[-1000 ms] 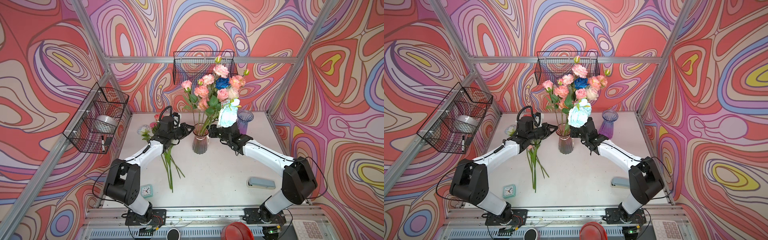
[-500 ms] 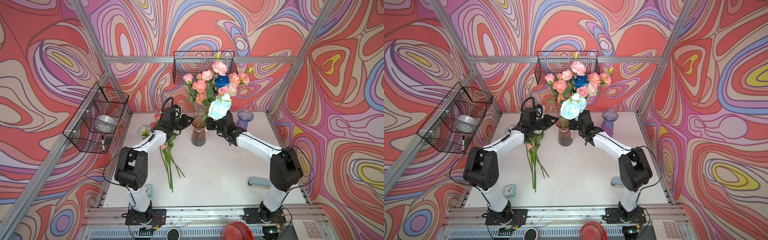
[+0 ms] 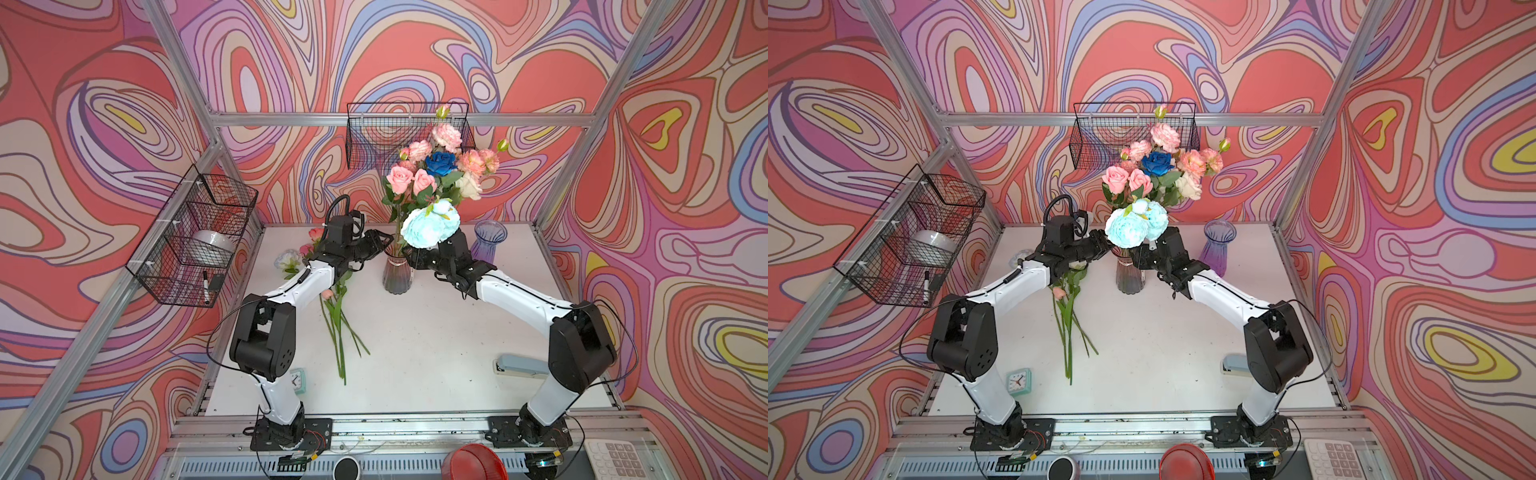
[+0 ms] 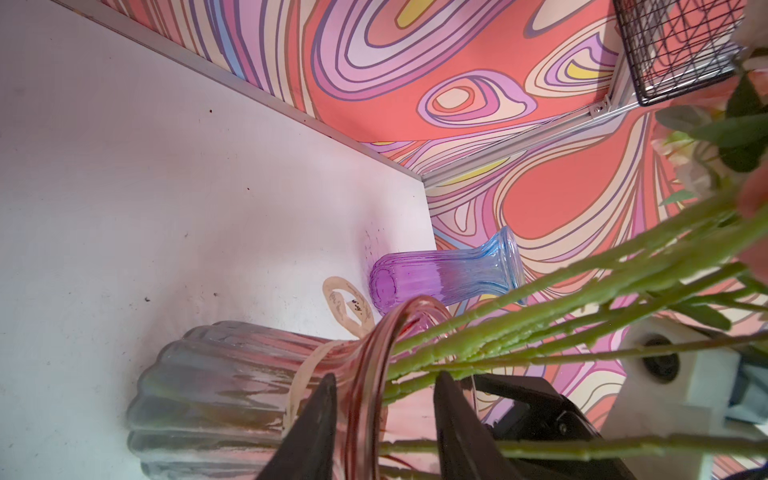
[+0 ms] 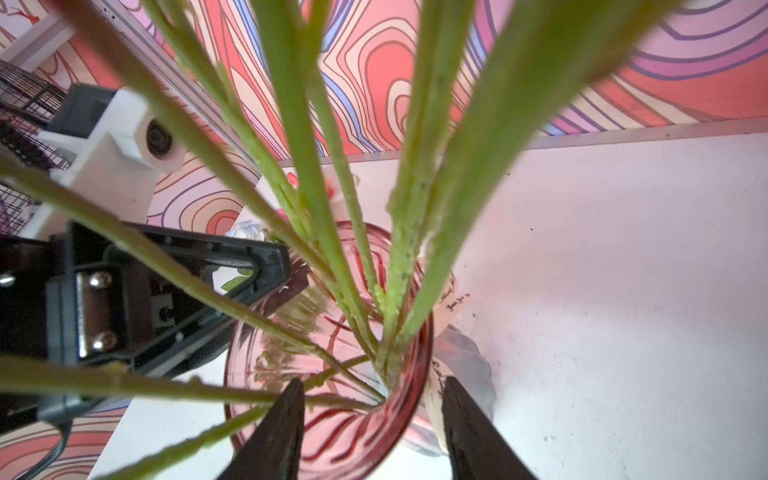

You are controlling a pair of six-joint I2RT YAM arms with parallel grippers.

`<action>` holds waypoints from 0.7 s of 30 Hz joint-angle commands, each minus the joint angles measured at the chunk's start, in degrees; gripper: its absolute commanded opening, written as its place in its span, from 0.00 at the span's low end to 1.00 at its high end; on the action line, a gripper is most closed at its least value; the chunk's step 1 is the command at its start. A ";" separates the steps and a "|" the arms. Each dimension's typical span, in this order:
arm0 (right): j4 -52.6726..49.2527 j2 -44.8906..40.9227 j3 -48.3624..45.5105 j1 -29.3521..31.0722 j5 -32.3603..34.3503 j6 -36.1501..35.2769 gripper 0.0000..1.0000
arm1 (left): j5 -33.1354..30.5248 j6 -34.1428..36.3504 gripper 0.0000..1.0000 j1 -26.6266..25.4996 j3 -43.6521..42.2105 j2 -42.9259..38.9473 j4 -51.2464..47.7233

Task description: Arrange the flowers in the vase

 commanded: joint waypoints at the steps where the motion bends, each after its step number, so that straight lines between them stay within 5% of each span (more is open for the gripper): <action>1: -2.53 -4.23 -3.15 0.39 1.61 1.24 0.56 | -0.91 0.39 0.43 0.86 -1.53 -3.34 -1.91; 21: -10.71 -16.79 -9.73 0.42 9.43 5.60 0.64 | -3.12 -0.91 0.60 2.05 -6.94 -12.18 -3.58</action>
